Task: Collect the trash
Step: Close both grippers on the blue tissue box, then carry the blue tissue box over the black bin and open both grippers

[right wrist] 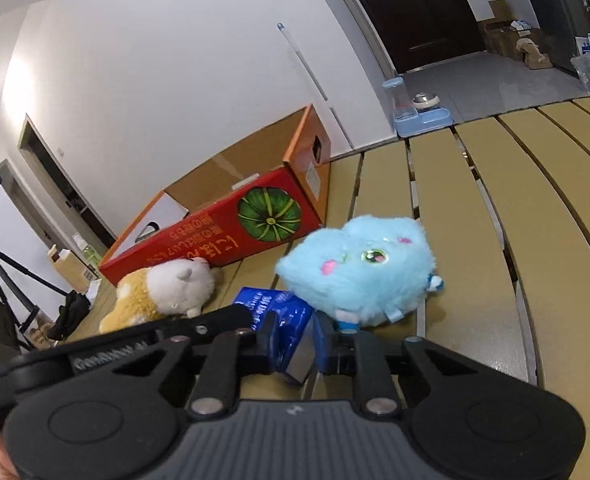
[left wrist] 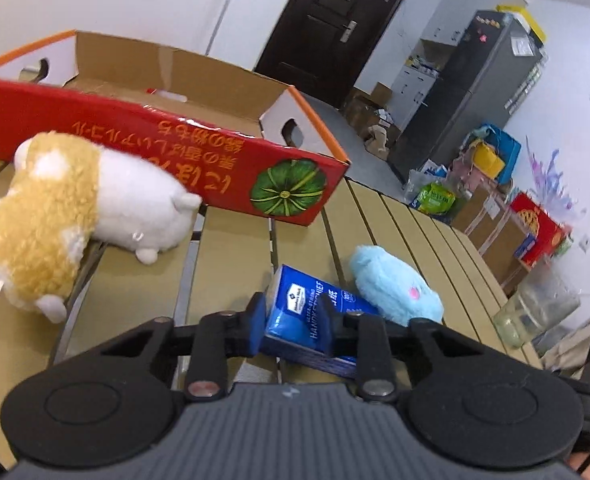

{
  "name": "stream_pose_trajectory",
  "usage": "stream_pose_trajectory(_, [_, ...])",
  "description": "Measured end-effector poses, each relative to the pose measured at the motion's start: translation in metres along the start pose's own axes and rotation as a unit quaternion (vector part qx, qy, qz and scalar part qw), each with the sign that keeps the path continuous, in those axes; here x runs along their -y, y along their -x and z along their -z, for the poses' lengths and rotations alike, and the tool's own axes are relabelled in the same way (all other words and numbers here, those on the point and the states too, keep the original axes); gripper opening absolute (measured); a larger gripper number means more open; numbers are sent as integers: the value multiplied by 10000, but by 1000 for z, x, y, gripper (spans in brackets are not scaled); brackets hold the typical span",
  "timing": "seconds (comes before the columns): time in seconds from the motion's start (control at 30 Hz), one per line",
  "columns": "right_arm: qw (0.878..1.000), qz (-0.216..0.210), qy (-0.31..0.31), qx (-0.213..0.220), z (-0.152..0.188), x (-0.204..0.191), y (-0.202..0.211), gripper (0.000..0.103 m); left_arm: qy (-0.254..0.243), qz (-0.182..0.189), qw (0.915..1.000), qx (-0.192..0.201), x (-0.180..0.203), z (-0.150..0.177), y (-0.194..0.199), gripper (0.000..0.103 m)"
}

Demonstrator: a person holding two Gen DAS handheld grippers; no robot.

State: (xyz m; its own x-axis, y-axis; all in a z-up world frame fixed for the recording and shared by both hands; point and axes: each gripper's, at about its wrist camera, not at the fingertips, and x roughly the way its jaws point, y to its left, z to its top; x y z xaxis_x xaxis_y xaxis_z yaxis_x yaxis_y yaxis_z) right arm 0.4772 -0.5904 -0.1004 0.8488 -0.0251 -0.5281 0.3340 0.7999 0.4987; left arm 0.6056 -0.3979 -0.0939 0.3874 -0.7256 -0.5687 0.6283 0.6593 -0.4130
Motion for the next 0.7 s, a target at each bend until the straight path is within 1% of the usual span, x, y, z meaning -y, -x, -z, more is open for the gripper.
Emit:
stream_pose_trajectory(0.07, [10000,-17,-66,27,1,1,0,18,23,-7,10000,-1,-1,1,1,22])
stream_pose_trajectory(0.13, [10000,-22,-35,45,2,2,1,22,21,-55,10000,-8,1,-1,1,22])
stream_pose_trajectory(0.23, [9995,-170,-261,30,1,8,0,22,-14,-181,9998,-12,8,0,6,21])
stream_pose_trajectory(0.27, [9993,-179,-322,17,1,11,1,20,1,-228,9997,-12,10,0,8,18])
stream_pose_trajectory(0.33, [9997,-110,-212,-6,-1,7,2,18,-38,-267,9996,13,15,0,14,17])
stream_pose_trajectory(0.4, [9998,-103,-134,-84,-1,-2,11,17,-69,-255,9996,107,17,2,33,17])
stream_pose_trajectory(0.47, [9998,-211,-5,7,-1,-16,27,16,58,-250,9993,280,16,6,64,17])
stream_pose_trajectory(0.5, [9996,-278,100,27,0,-27,36,16,46,-280,9988,387,16,8,80,17])
stream_pose_trajectory(0.53, [9992,-335,204,50,2,-39,44,16,9,-351,9981,514,16,11,100,17])
stream_pose_trajectory(0.6, [9974,-523,484,94,9,-70,63,16,86,-499,9962,709,11,17,143,17])
stream_pose_trajectory(0.7, [9928,-920,772,19,25,-121,82,16,256,-815,9917,960,-9,32,212,17])
